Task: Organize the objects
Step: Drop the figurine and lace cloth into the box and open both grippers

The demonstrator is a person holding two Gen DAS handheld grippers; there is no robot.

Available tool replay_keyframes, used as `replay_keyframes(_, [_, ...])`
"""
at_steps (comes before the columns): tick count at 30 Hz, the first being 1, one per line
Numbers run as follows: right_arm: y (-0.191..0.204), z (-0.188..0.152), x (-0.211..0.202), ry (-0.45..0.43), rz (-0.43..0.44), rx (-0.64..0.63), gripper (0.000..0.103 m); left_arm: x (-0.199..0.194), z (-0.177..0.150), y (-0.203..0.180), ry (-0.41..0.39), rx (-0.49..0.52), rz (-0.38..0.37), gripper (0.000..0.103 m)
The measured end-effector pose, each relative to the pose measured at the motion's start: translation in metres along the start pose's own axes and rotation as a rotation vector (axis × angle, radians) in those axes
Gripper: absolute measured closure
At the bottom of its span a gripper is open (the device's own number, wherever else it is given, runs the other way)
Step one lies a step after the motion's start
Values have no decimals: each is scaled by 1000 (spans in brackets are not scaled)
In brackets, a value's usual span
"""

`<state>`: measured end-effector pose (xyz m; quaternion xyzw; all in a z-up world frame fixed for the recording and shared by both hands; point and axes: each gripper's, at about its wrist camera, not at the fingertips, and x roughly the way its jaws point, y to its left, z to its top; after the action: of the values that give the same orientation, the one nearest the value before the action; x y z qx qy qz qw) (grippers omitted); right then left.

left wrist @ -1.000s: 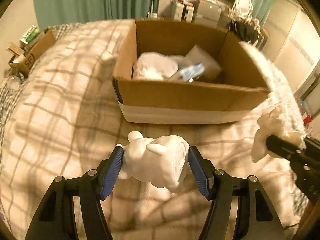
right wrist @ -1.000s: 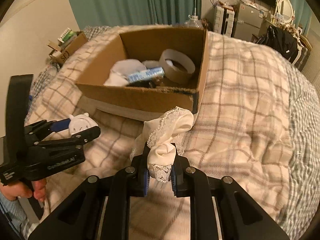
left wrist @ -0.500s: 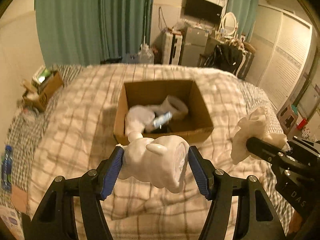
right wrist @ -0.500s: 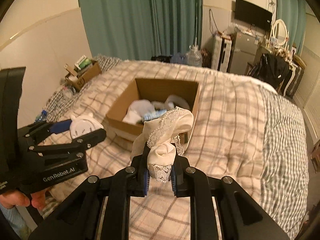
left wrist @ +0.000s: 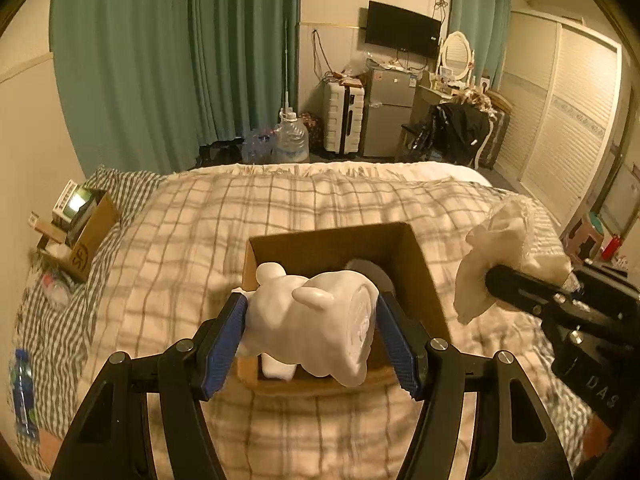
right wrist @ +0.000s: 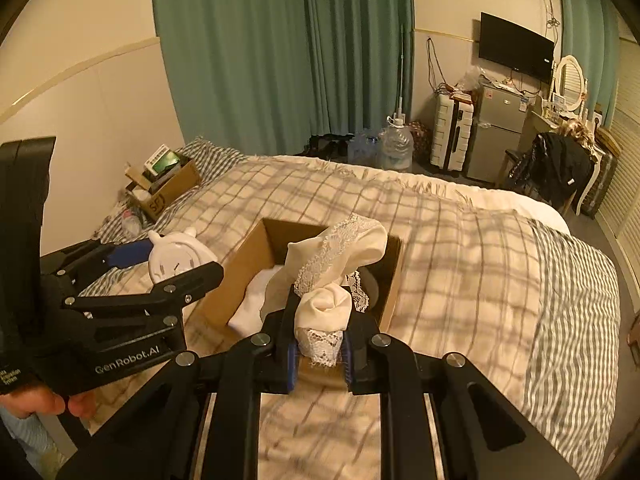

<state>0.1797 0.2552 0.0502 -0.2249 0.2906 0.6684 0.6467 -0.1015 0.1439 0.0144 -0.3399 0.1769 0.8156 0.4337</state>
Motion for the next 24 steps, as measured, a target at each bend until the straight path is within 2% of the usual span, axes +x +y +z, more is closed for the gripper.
replay_keyframes(6, [-15,24,51,28,5,-3,88,53,14,9,31,10,4,36])
replay_keyframes(12, [-26,30,105,73,20,7,89,103,7,11,80,29,-15,36])
replay_keyframes(17, [-30,26,138,104,23,18,89,130,-1,12,111,36,-36,36])
replay_keyframes(24, [-33,20,165,140,31,25,89,145,-6,7,115,58,-62,35])
